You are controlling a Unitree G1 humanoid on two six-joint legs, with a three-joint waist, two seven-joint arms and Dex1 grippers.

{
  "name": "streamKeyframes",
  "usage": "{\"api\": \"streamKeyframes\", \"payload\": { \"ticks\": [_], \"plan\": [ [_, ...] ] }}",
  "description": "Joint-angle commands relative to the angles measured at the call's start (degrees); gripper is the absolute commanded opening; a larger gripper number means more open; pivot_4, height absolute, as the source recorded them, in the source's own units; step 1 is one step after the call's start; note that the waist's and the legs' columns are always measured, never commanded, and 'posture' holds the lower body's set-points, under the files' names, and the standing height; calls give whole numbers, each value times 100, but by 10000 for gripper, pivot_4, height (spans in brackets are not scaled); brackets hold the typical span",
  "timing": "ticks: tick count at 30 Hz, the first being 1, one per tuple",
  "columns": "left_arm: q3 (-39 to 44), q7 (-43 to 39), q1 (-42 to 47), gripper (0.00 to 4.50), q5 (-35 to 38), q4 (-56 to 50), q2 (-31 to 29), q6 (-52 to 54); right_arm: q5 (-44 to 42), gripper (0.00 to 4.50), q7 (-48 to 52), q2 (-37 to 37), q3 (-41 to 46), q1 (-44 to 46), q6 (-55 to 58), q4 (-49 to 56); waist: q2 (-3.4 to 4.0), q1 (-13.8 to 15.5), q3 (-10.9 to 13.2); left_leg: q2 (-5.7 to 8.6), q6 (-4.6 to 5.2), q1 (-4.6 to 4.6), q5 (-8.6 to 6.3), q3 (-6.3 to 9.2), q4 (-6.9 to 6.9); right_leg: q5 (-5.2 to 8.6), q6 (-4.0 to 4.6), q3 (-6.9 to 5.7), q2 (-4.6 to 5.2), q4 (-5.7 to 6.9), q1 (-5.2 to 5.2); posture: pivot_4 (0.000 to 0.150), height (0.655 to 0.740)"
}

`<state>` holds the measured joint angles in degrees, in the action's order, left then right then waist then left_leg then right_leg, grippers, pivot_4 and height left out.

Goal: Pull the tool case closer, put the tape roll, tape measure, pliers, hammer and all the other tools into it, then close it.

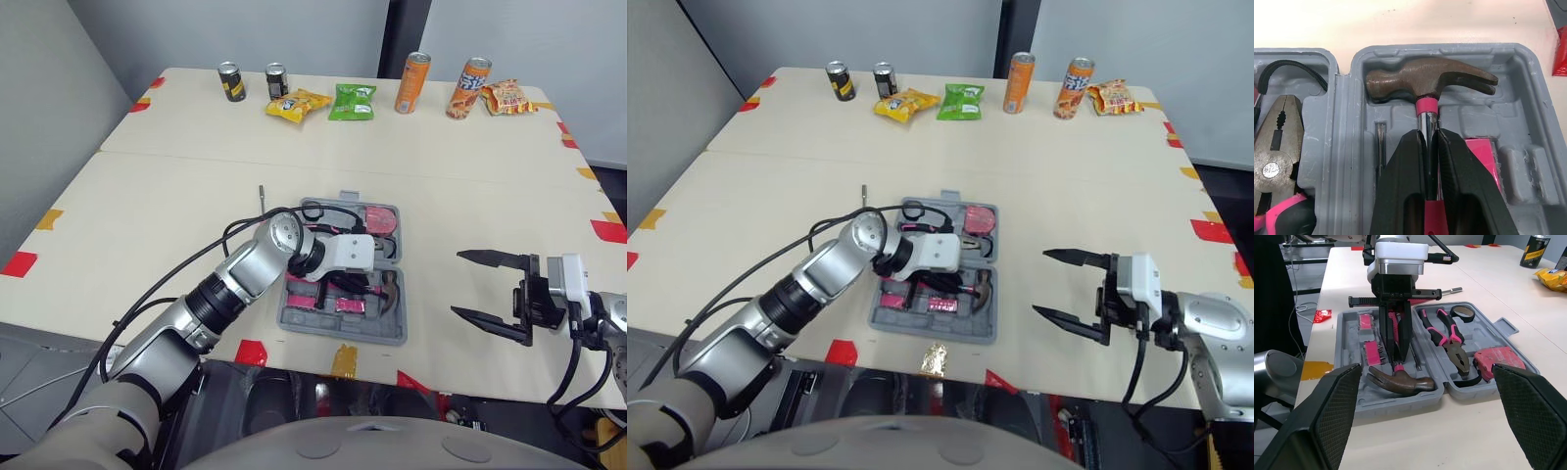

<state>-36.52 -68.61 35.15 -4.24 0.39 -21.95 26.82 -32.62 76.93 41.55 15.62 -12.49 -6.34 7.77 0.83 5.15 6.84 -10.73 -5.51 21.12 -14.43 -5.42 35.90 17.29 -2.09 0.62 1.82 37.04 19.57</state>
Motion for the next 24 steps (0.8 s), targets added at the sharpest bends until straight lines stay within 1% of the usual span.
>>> {"api": "streamKeyframes", "payload": {
  "ticks": [1,2,3,4,5,6,7,8,12,16,19,24],
  "plan": [
    [-40,32,49,4939,-28,-161,7,147,-21,45000,-22,-43,15,-20,-86,155,0,1,0,0,0,0,0,0,0,0,0,0,0,0,0,1500,7385],
    [-32,38,54,10346,-14,-180,13,172,-21,45000,-25,-46,13,-22,-88,156,0,1,0,0,0,0,0,0,0,0,0,0,0,0,0,1500,7385],
    [-28,57,56,14558,-17,-190,15,169,-21,45000,-27,-49,10,-23,-91,156,0,1,0,0,0,0,0,0,0,0,0,0,0,0,0,1500,7385],
    [-15,74,57,17252,-10,-205,22,184,-20,45000,-27,-51,6,-23,-96,153,0,1,0,0,0,0,0,0,0,0,0,0,0,0,0,1500,7385],
    [-10,82,58,20975,-6,-223,23,194,-20,45000,-27,-52,3,-22,-100,151,0,1,0,0,0,0,0,0,0,0,0,0,0,0,0,1500,7385],
    [-2,97,56,23763,-4,-242,24,194,-20,45000,-28,-53,0,-22,-101,150,0,1,0,0,0,0,0,0,0,0,0,0,0,0,0,1500,7385],
    [1,108,55,27923,0,-257,24,197,-19,45000,-28,-55,-1,-23,-101,151,0,2,0,0,0,0,0,0,0,0,0,0,0,-1,0,1500,7385],
    [12,103,51,30742,18,-302,11,218,-16,45000,-25,-57,-4,-20,-104,146,0,2,0,0,0,0,0,0,0,0,0,0,0,-1,0,1500,7385],
    [97,136,38,30742,107,-441,11,266,-13,45000,-15,-58,-11,-10,-114,129,-1,3,1,0,0,0,0,0,0,0,0,0,0,-1,0,1500,7385],
    [293,220,16,30742,277,-399,74,42,-17,45000,-13,-50,-21,12,-123,108,-1,6,1,0,0,1,0,0,0,0,0,0,0,-1,0,1500,7385],
    [509,263,-67,22980,454,-194,107,-487,-30,45000,-4,-48,-16,6,-127,101,-1,6,1,0,0,1,0,0,0,0,0,0,-1,-2,0,1500,7385],
    [656,90,-280,4593,662,294,99,-1358,-47,45000,19,-43,10,-5,-129,70,-1,6,1,1,0,1,0,0,-1,0,0,0,-1,-3,0,1500,7385]
  ]
}}
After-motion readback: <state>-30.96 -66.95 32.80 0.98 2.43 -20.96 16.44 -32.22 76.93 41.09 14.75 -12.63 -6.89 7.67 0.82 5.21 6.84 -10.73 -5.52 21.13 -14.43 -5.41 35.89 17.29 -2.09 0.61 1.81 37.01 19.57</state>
